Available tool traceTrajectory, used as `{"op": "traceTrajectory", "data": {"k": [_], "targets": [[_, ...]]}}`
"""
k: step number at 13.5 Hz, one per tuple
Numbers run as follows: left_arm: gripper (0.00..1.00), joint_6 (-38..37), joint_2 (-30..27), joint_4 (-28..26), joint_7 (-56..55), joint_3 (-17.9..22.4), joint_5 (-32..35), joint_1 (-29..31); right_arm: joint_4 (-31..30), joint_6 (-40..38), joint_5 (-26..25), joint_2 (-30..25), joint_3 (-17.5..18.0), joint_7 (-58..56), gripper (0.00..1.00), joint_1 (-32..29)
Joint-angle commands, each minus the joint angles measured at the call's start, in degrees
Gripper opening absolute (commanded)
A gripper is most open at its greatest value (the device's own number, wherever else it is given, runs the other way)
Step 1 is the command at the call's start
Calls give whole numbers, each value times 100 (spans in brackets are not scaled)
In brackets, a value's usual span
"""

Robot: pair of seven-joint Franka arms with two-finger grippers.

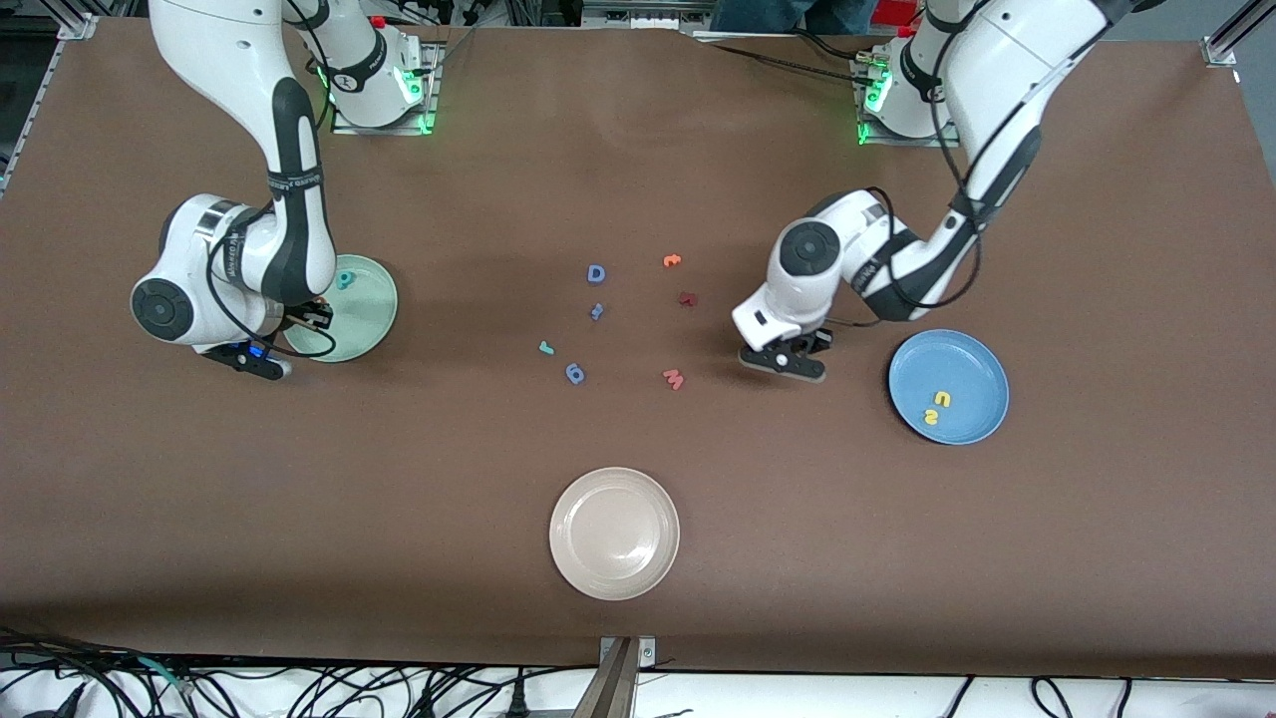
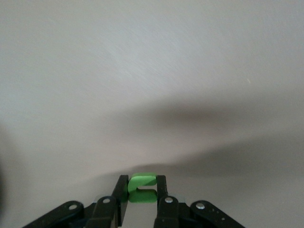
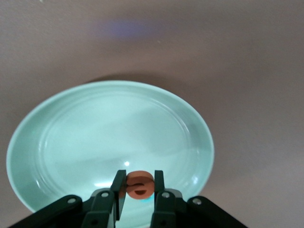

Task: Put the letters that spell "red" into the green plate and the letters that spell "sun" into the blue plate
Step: 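Carry the green c to the blue plate while the right gripper carries the e, then release the green c on the blue plate while the right gripper releases the e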

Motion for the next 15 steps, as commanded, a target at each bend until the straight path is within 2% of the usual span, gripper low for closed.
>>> {"op": "traceTrajectory", "data": {"k": [1,2,3,7,11,12,14,15], "targets": [[15,-974,88,971,1135,-46,-558,341,10,120,145,95,64,-83,44,45],[15,-1019,88,1051,1391,-46,-577,552,19,102,145,95,64,-83,58,45],[15,-1020,88,1070,1716,-46,-577,780,28,76,145,78,64,-83,63,45],[15,-1011,132,1087,2780,6,-480,1668,132,-125,145,-141,73,118,62,141],[16,-1020,158,1009,3099,42,-480,2171,852,-855,189,-248,108,1495,60,685],[22,-1028,219,991,3099,77,-480,2206,984,-856,189,-248,117,1952,60,922],[100,-1063,290,1008,3177,138,-471,2233,1274,-768,338,-161,283,2735,54,1178],[100,-1081,264,1026,3230,156,-471,2259,1415,-742,582,-116,414,2947,54,1179]]}}
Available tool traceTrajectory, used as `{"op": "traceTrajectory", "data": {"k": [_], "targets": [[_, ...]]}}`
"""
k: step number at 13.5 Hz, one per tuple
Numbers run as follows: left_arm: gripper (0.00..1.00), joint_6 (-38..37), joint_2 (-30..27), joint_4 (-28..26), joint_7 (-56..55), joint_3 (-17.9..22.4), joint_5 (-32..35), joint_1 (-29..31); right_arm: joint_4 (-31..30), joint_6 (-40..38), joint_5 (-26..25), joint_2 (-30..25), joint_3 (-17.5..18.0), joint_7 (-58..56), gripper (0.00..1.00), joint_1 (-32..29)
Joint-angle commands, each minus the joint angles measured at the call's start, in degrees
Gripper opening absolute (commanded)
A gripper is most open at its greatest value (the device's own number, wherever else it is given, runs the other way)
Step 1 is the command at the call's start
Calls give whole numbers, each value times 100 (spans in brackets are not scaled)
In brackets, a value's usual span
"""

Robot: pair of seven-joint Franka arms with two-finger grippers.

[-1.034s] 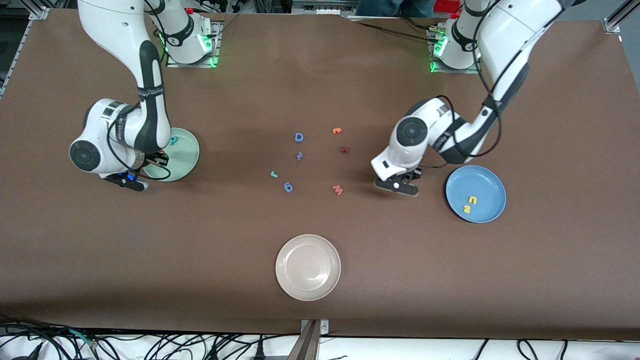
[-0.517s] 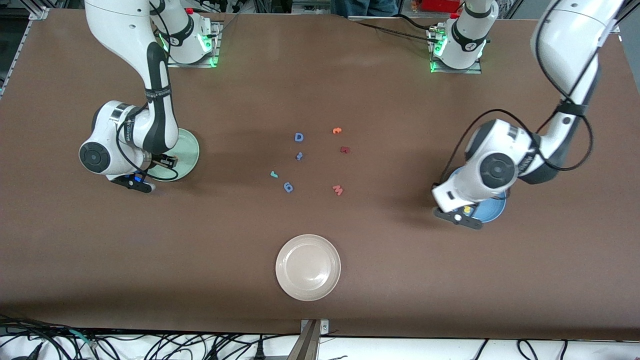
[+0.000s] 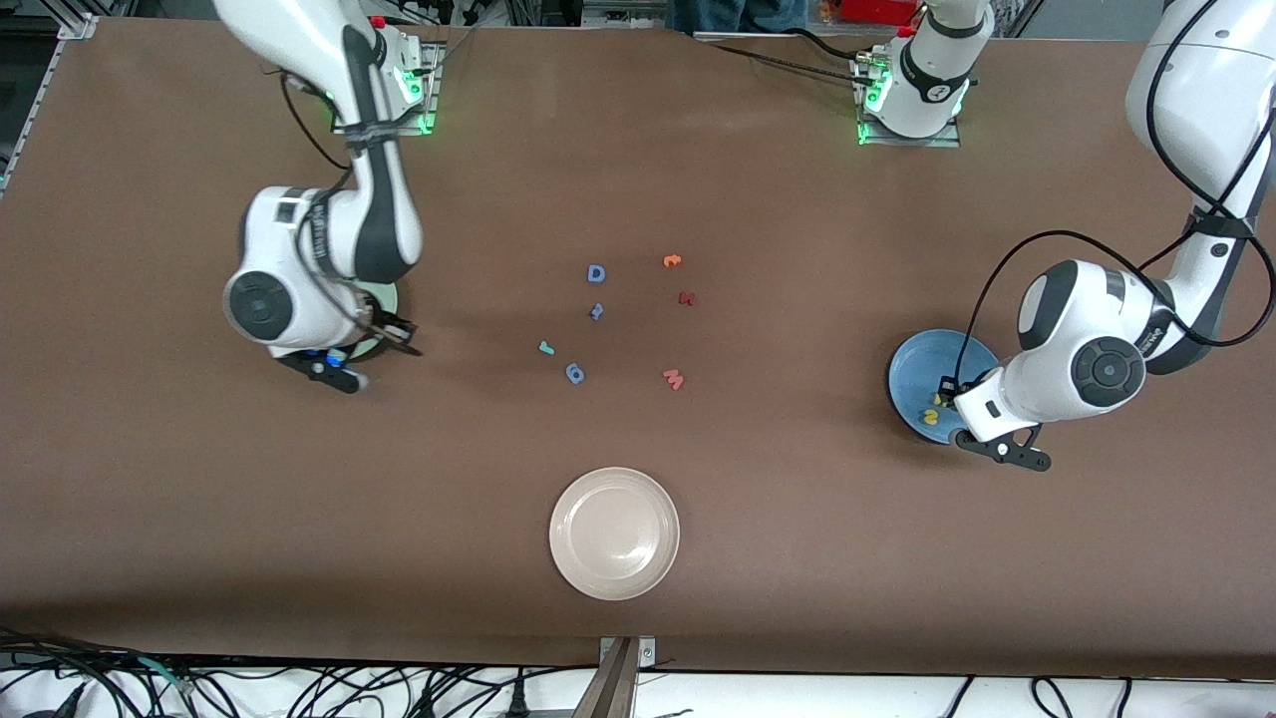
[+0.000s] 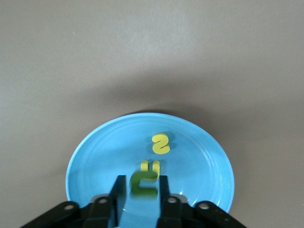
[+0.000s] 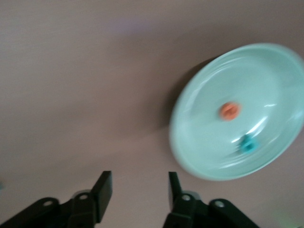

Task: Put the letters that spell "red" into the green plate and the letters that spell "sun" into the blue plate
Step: 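Release the green c on the blue plate while the right gripper releases the e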

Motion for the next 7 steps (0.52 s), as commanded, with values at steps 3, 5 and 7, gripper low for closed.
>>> {"op": "traceTrajectory", "data": {"k": [3,5,7], "targets": [[100,-235,-46,104,207,23,-82,172,549,437,1075,506,457,854,54,75],[100,-253,-195,104,145,23,-125,277,585,1025,1165,717,773,1214,54,66],[100,-349,-432,104,145,15,-143,505,664,1544,1165,884,1046,1566,55,57]]}}
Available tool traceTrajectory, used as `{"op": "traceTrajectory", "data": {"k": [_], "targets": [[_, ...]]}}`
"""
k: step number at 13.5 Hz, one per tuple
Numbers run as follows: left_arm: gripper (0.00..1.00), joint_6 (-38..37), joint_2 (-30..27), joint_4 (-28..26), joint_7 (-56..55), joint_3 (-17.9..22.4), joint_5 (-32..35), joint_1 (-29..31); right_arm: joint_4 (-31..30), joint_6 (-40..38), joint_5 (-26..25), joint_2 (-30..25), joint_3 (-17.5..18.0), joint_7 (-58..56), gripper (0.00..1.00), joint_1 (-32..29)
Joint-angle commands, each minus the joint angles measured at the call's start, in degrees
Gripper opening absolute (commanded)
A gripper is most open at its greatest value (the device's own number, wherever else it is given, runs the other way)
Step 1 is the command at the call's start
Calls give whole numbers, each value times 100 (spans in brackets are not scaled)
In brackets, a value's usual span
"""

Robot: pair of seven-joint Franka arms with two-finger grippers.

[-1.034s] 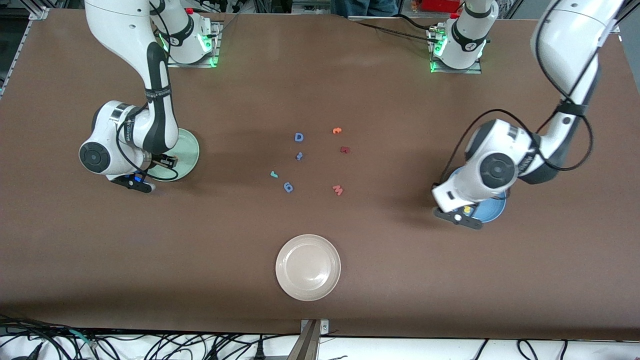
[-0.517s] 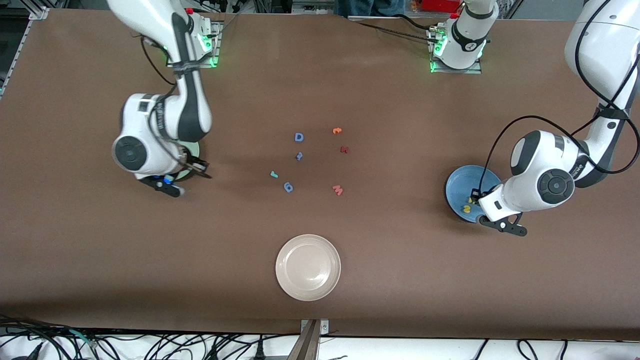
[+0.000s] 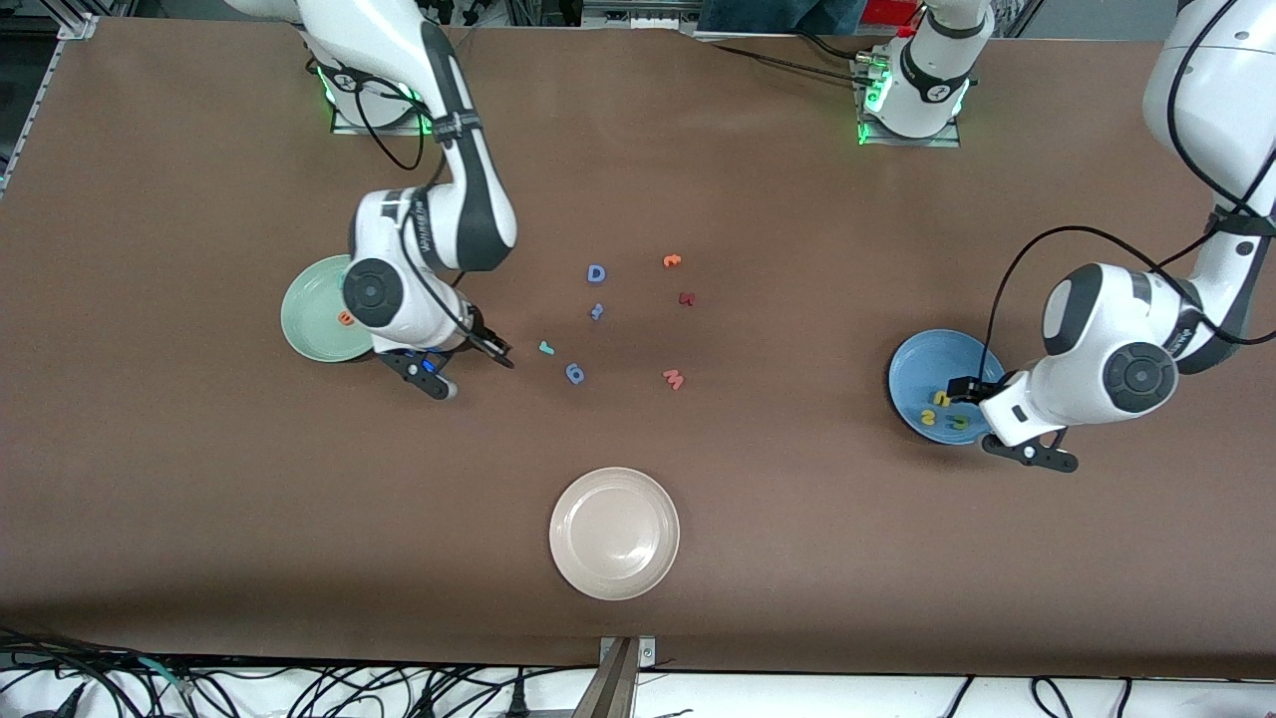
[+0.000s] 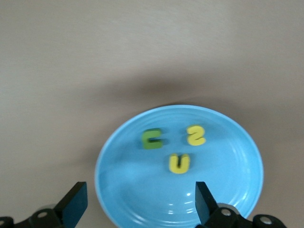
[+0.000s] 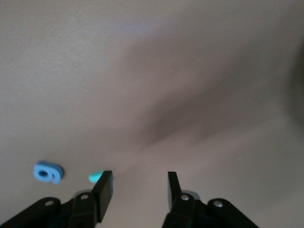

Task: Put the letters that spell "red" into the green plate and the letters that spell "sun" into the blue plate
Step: 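Release the green c on the blue plate while the right gripper releases the e, then move the right gripper to the teal piece while the left gripper withdraws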

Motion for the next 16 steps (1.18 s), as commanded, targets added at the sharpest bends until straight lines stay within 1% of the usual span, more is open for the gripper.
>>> {"op": "traceTrajectory", "data": {"k": [1,4,5,7,8,9,10,11,12,13,14,15,16], "targets": [[100,-302,-484,-13,107,-13,-135,220,353,401,122,381,291,499,55,-59],[100,-539,-924,5,98,5,-135,422,459,428,131,496,467,877,55,-59],[100,-784,-1003,101,28,5,-100,431,459,428,122,496,537,965,55,-59],[100,-1696,-1013,731,-191,-48,-82,352,450,576,131,557,625,1028,55,-59],[100,-2161,-987,1039,-236,-83,-91,204,450,725,122,601,678,1132,54,-59],[100,-2436,-995,1259,-462,-14,-91,-50,450,857,131,628,740,1194,54,-59],[100,-2517,-1039,1331,-743,126,-134,-253,450,885,131,637,740,1186,50,-68],[100,-2518,-1152,1332,-1007,450,-178,-611,450,894,131,637,749,1186,47,-68],[100,-2500,-1336,1315,-1192,775,-414,-920,450,885,122,646,749,1186,47,-68],[100,-2474,-1477,1314,-1307,1144,-964,-1175,433,885,122,654,749,1160,47,-68],[100,-2439,-1644,1314,-1317,1678,-1535,-1508,416,885,122,654,749,1133,43,-68],[100,-2421,-1828,1271,-1274,2136,-2080,-1764,407,885,122,654,749,1133,42,-68],[100,-2369,-1970,1244,-1265,2410,-2347,-1975,407,885,122,654,749,1151,42,-68]]}}
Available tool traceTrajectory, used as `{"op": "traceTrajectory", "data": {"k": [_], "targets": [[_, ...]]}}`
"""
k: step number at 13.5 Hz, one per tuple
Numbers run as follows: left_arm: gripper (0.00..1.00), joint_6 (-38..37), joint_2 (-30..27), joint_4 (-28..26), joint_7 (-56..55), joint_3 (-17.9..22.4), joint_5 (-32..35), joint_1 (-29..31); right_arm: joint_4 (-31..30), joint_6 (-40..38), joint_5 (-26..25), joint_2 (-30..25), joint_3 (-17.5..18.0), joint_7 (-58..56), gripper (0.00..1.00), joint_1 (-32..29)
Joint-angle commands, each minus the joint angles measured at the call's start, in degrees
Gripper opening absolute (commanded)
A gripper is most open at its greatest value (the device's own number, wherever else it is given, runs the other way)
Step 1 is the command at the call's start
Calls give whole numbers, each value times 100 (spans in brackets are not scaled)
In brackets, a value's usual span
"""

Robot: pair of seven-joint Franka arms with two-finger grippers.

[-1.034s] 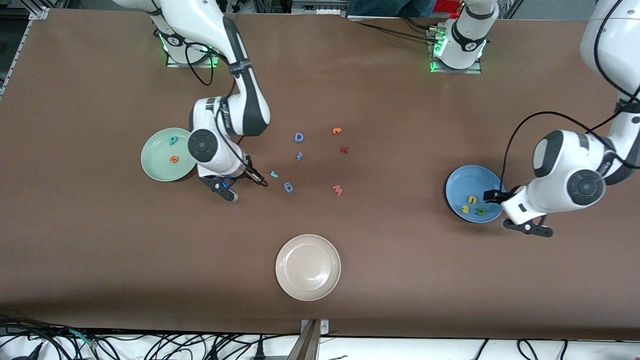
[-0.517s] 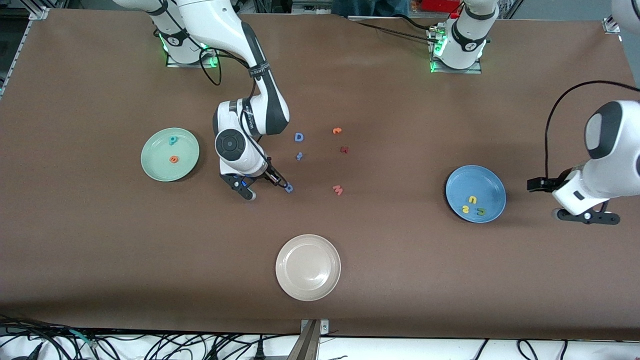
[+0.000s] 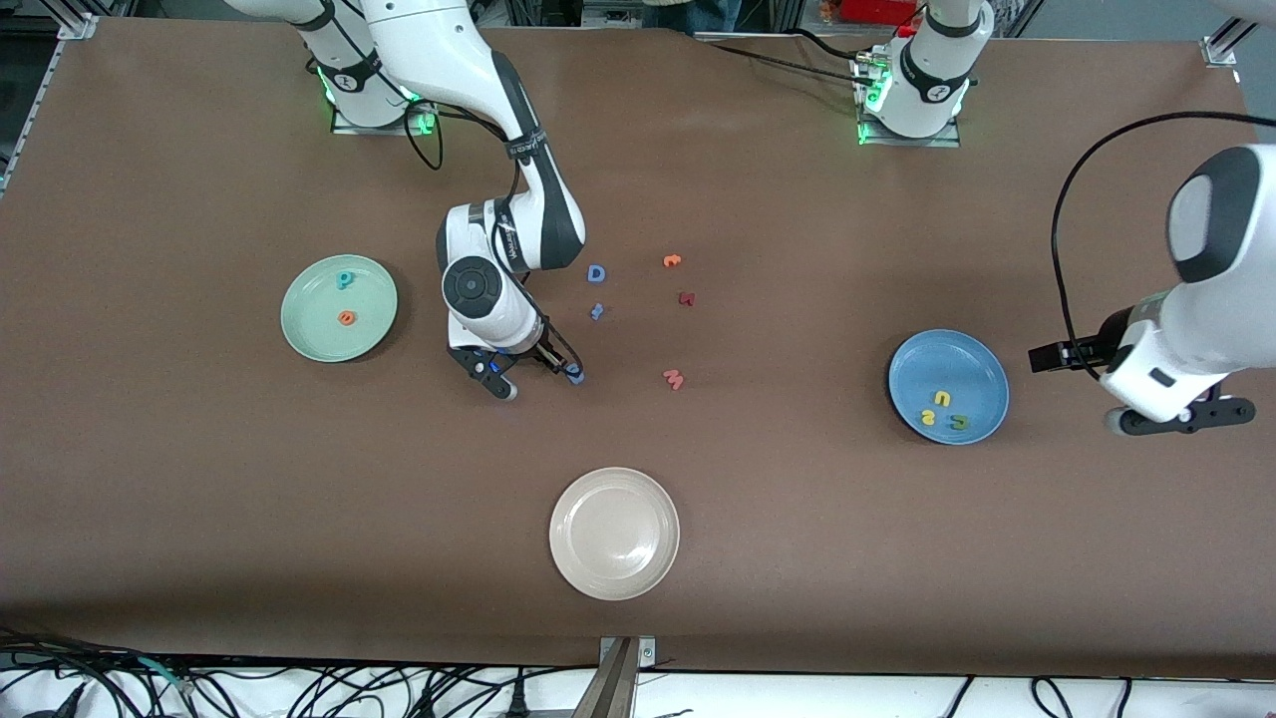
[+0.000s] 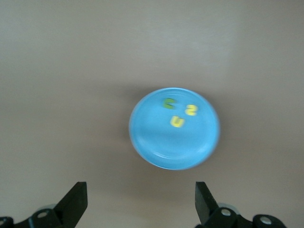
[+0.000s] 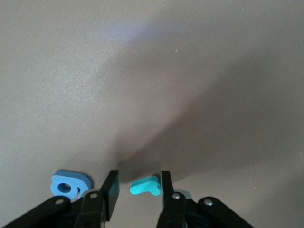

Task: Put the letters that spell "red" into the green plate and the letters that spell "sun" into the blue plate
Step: 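Move the right gripper to the teal piece while the left gripper withdraws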

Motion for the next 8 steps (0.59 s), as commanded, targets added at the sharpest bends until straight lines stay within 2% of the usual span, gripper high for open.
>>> {"op": "traceTrajectory", "data": {"k": [1,3,6,8], "targets": [[100,44,-498,-146,30,832,-637,-549,95,30,112,72,41,11,42,-53],[100,44,-787,-356,30,1315,-673,-1040,104,30,112,72,41,29,42,-53],[100,53,-1376,-962,328,1422,-681,-1175,86,47,112,80,50,38,42,-45],[100,62,-1448,-1034,338,1440,-690,-1140,77,56,121,98,111,47,42,-45]]}}
